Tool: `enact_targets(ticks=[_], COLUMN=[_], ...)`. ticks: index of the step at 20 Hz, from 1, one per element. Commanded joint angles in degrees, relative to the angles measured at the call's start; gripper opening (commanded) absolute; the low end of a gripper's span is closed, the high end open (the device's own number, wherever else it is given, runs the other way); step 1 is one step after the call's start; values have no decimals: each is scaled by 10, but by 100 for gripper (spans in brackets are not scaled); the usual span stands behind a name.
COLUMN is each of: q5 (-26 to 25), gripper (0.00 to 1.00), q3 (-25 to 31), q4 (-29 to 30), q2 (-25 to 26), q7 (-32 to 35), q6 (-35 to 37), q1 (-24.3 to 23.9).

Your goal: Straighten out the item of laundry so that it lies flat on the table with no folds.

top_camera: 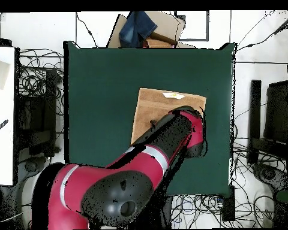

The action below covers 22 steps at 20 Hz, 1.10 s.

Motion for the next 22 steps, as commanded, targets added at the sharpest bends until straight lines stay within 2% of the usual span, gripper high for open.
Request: enact_targets(ticks=[1,7,13,15,22], q5=[21,26,40,35,90], gripper=[0,0,0,0,0], q3=[117,113,121,129,190], q4=[-84,-98,-103,-114,-131], q2=[63,71,79,86,115], q7=[102,129,120,130,81], q6=[55,62,85,71,56], q1=[0,8,13,8,-21])
